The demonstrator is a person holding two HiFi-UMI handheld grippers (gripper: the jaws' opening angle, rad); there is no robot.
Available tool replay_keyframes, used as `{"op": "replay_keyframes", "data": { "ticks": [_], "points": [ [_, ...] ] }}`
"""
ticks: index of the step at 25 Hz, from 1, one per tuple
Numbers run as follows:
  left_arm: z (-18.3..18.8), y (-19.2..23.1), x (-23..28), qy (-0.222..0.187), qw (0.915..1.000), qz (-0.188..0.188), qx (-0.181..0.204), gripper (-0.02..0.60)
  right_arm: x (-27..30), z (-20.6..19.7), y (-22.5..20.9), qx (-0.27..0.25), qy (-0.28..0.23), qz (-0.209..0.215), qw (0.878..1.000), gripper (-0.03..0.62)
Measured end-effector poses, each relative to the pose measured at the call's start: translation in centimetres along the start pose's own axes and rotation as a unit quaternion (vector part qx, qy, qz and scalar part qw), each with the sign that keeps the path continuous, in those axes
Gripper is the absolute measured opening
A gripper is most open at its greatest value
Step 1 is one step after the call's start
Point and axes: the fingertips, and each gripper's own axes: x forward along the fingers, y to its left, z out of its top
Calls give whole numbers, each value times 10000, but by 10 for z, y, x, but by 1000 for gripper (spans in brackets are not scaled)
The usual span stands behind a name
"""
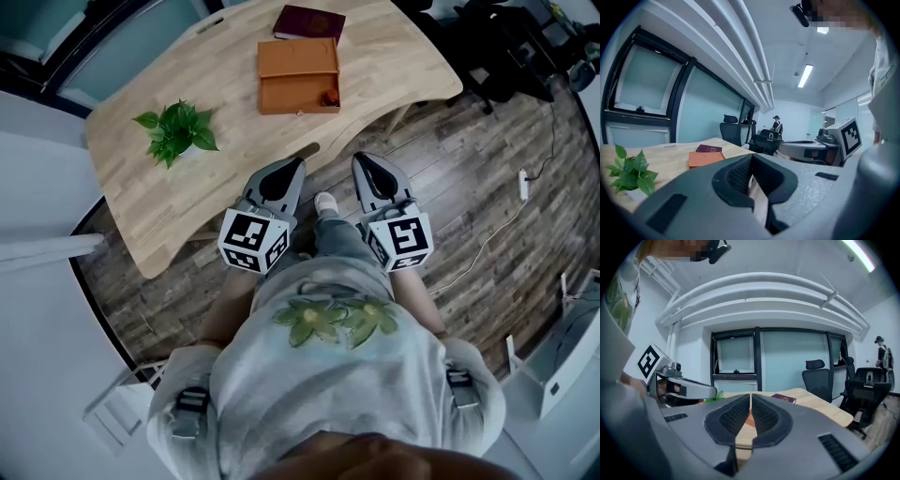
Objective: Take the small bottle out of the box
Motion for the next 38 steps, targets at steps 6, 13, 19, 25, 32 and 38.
{"op": "replay_keyframes", "data": {
  "ticks": [6,13,19,25,32,38],
  "points": [
    [14,18,34,-14,10000,83,-40,8,31,5,-30,-29,62,87,9999,17],
    [23,38,72,-1,9997,241,-84,8,63,8,-61,-57,95,257,9996,17],
    [31,52,99,-38,9991,410,-116,8,88,7,-84,-100,129,407,9990,18],
    [34,67,120,-89,9975,663,-213,8,111,3,-102,-134,187,631,9977,18],
    [30,82,133,-69,9949,949,-329,8,136,-6,-115,-131,236,876,9958,21],
    [20,93,142,38,9935,1042,-449,8,155,-24,-121,-90,499,965,9940,112]
  ]
}}
